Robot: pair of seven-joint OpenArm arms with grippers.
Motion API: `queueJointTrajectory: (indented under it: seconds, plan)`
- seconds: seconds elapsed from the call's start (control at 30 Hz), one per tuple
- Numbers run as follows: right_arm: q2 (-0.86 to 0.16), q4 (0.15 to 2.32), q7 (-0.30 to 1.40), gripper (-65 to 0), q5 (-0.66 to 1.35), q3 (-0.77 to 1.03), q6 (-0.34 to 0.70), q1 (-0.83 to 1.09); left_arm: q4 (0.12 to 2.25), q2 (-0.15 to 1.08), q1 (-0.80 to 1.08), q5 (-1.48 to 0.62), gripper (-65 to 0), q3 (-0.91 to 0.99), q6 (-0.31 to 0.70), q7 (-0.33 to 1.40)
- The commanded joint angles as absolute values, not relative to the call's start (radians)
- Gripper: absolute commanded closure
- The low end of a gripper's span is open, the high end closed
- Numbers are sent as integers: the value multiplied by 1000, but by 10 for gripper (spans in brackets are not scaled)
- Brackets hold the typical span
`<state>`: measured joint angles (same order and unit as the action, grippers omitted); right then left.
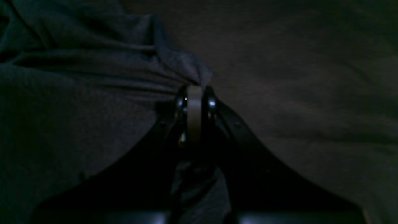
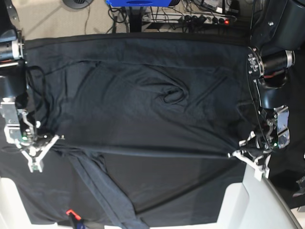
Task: Fold the T-shirt properly
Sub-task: 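Grasp the side edge with the right gripper, holding with the left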
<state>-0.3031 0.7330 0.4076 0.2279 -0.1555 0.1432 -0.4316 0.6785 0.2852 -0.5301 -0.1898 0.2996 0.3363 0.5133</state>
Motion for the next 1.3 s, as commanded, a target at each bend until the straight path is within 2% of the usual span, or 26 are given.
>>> queueJointTrajectory:
  seconds: [0.0,0.1,0.27,0.33,0.4,0.57,0.7,1.27]
  plan:
    - [-320,748,389,-21,223,-150,136,-463,696,300,-561,-197,0,302,328,490]
    - [-318,748,389,-119,223,-150,133,-463,694,303,-561,-197,0,302,328,490]
    - [-320,751,389,-375,223,-147,131,-463,694,303,-561,-196,0,302,328,490]
    - [-325,776,389,-443,223,-145,130,-463,694,303,-561,-196,0,302,326,489]
    - [-329,837,394,-441,223,-142,128,-441,693,302,-561,-196,0,302,326,489]
    - [-349,1047,570,-345,223,-142,25,-321,693,305,-562,-196,0,302,325,489]
    - [-348,1207,587,-318,223,-140,8,-205,693,306,-564,-196,0,302,325,489]
    - [-325,1067,579,-314,223,-142,8,-225,693,306,-561,-196,0,302,325,489]
